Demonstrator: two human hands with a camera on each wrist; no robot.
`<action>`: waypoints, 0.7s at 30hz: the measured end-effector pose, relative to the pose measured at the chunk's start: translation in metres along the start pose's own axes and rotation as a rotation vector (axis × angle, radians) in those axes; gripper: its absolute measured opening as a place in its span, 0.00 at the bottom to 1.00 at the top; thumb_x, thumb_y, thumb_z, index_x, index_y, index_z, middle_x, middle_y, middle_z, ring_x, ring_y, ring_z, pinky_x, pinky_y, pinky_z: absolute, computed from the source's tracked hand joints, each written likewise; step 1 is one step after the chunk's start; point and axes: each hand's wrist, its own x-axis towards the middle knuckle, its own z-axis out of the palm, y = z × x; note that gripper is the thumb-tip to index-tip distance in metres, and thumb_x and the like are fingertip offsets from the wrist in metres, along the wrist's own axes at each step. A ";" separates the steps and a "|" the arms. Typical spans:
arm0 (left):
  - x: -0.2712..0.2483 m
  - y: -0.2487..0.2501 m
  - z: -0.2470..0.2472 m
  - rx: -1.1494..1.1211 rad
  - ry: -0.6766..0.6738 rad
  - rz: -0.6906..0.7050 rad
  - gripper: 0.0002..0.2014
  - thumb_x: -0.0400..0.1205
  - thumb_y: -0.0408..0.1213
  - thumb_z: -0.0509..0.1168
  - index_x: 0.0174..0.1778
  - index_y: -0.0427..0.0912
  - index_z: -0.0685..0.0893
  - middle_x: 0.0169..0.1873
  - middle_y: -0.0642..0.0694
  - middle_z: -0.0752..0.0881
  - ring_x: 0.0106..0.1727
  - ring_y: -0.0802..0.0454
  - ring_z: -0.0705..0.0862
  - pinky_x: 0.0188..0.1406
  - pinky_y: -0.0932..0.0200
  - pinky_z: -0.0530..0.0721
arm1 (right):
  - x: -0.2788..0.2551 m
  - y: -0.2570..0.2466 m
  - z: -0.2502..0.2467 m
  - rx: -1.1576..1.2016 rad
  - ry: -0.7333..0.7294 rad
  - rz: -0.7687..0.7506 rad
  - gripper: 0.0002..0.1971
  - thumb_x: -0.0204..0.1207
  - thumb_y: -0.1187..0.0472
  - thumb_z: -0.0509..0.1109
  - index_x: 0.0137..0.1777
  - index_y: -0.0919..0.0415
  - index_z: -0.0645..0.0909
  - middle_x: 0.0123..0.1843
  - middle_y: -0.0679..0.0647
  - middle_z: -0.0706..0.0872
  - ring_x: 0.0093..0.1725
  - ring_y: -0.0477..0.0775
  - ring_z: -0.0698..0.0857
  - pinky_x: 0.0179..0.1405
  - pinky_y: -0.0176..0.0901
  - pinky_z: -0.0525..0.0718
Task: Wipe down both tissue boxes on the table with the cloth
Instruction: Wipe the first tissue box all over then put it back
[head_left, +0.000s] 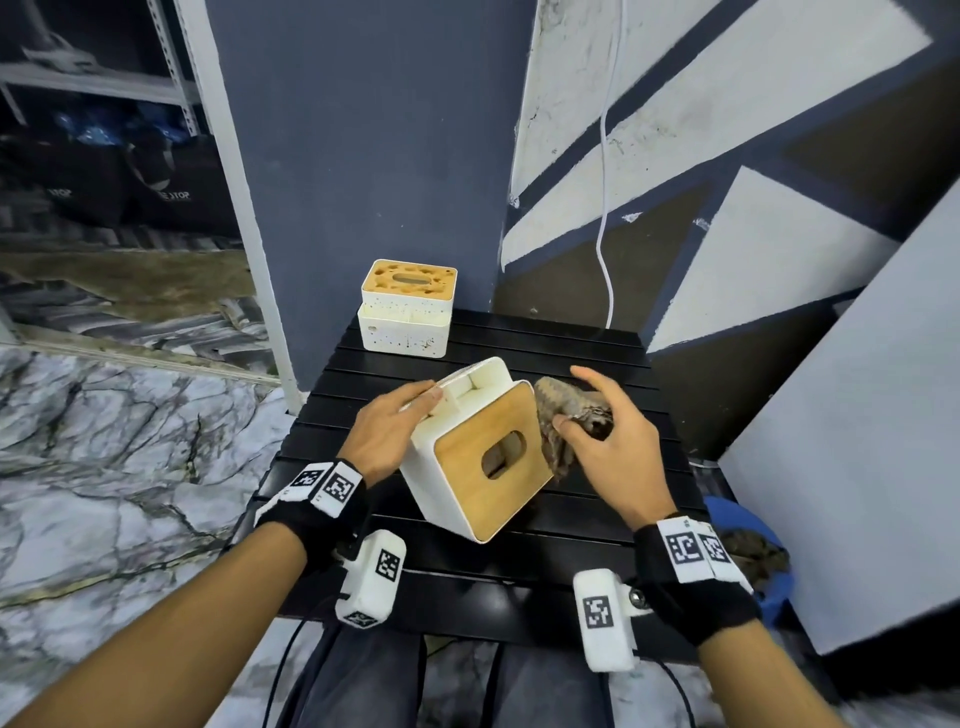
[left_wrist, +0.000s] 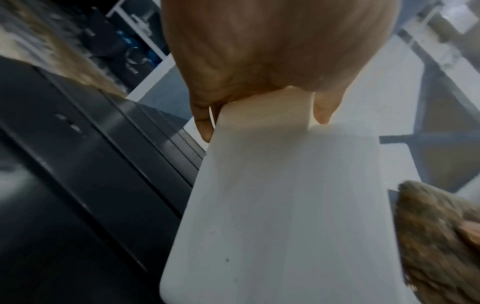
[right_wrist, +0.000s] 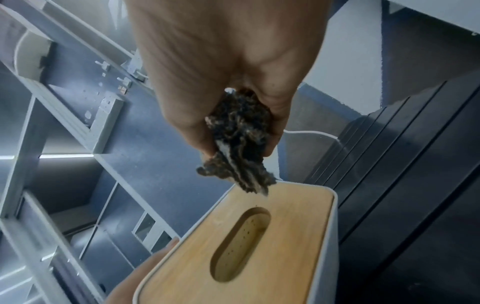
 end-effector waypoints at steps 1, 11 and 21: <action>0.000 -0.004 -0.001 -0.045 -0.015 -0.041 0.20 0.83 0.59 0.64 0.67 0.56 0.86 0.63 0.55 0.87 0.68 0.54 0.81 0.71 0.56 0.73 | -0.002 -0.001 0.003 -0.028 -0.012 -0.032 0.25 0.70 0.61 0.75 0.66 0.42 0.77 0.57 0.43 0.83 0.56 0.39 0.81 0.59 0.30 0.77; 0.003 -0.033 0.007 -0.203 -0.138 -0.158 0.26 0.76 0.66 0.63 0.55 0.49 0.92 0.47 0.45 0.93 0.52 0.43 0.89 0.59 0.45 0.82 | -0.042 -0.022 0.078 -0.294 -0.316 -0.386 0.26 0.73 0.56 0.67 0.73 0.49 0.74 0.70 0.50 0.73 0.70 0.49 0.70 0.74 0.41 0.67; 0.004 -0.050 0.014 -0.092 0.036 -0.213 0.13 0.86 0.56 0.60 0.43 0.62 0.89 0.46 0.55 0.91 0.58 0.52 0.86 0.63 0.54 0.77 | -0.041 -0.021 0.108 -0.381 -0.268 -0.356 0.21 0.76 0.52 0.60 0.69 0.52 0.77 0.67 0.52 0.77 0.66 0.54 0.71 0.72 0.45 0.70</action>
